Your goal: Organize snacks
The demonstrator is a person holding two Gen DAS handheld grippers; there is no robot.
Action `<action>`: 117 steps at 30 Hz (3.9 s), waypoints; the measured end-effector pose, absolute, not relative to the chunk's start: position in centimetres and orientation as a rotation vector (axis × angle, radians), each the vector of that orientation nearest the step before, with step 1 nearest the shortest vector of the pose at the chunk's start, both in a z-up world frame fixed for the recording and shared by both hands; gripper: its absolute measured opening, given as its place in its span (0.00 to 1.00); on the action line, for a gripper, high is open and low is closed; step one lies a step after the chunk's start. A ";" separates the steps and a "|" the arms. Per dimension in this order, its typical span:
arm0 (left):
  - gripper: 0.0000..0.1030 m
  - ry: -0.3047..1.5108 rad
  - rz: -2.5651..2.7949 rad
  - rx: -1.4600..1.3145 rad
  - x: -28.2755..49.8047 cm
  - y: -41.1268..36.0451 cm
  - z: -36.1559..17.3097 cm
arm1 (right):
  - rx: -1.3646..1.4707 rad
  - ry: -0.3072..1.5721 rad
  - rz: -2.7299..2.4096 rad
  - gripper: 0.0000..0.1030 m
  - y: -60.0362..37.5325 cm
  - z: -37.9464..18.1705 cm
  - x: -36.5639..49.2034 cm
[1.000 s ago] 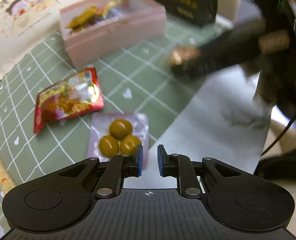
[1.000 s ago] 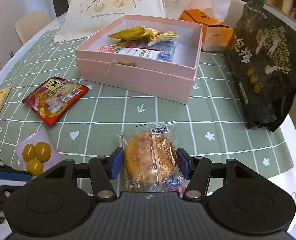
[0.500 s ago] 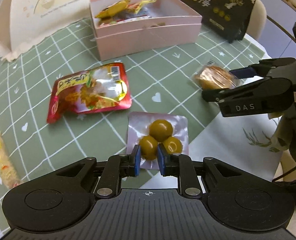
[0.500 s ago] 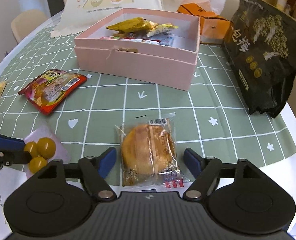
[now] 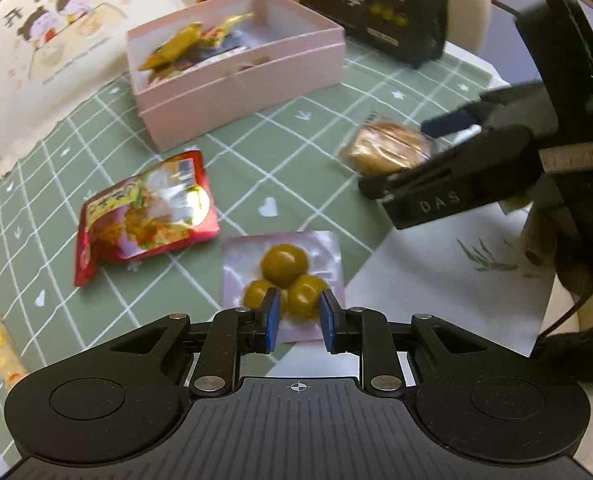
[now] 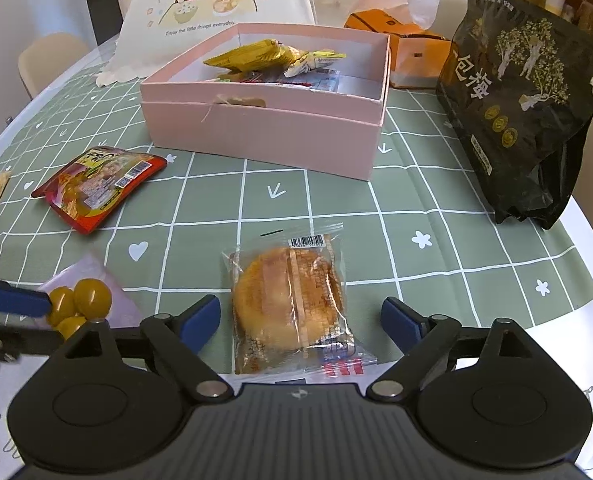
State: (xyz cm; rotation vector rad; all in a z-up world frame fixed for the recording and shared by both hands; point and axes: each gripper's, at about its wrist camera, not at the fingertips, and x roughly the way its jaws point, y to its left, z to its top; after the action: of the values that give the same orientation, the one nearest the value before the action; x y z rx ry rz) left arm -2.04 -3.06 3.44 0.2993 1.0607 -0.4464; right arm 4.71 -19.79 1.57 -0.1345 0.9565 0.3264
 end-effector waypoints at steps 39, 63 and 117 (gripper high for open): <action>0.53 1.041 -0.425 0.147 -0.9 -1.8 2.3 | -0.198 0.946 0.432 0.55 -19.0 4.3 5.6; 0.54 0.687 -0.558 -0.201 15.3 -1.5 13.7 | -0.108 0.560 0.370 0.55 -21.7 23.8 15.2; 0.49 1.024 0.010 -0.560 0.8 15.5 2.4 | -0.129 1.021 0.872 0.78 -5.7 2.6 8.6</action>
State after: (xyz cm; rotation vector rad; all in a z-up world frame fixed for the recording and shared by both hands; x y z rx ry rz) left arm 0.75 15.46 2.42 -0.5601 1.0239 0.0097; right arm 8.63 -5.74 2.61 -0.1288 1.0211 0.8717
